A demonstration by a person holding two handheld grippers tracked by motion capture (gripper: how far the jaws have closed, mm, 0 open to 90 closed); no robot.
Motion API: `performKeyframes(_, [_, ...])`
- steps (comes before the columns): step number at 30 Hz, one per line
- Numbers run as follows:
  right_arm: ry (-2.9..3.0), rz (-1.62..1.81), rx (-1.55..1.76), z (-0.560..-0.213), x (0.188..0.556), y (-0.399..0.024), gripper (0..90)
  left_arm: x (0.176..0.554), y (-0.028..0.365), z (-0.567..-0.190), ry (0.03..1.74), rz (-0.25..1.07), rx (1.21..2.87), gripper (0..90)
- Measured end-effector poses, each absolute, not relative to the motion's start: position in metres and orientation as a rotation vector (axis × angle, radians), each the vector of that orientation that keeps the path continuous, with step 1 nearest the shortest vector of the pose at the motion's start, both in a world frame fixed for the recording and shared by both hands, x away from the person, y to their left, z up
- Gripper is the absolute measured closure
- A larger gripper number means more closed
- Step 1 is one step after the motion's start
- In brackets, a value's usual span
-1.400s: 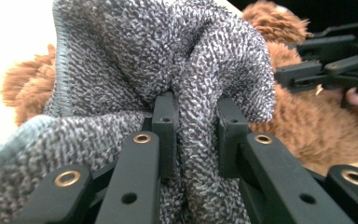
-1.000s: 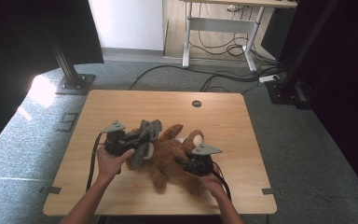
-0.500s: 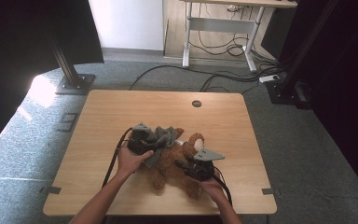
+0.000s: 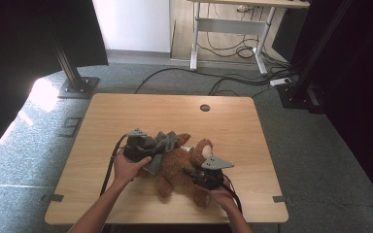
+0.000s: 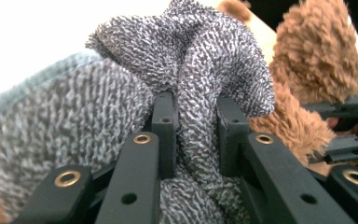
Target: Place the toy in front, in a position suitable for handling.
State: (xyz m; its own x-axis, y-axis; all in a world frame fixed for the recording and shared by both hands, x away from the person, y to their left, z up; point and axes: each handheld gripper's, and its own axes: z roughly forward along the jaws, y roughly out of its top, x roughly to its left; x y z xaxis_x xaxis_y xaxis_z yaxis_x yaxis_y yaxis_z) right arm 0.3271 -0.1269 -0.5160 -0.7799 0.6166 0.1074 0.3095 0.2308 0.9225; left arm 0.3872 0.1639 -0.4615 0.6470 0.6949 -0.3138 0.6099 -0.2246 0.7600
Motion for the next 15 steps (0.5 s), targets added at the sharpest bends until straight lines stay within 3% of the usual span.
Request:
performKeyframes(6, [2.221, 1.570, 0.869, -0.516, 0.327, -0.127, 64.5, 0.389, 0.179, -0.461, 1.056, 0.116, 1.893, 72.8])
performKeyframes(15, [2.199, 1.598, 0.939, -0.511, 0.306, -0.140, 50.2, 0.380, 0.186, -0.475, 1.046, 0.087, 1.857, 73.3])
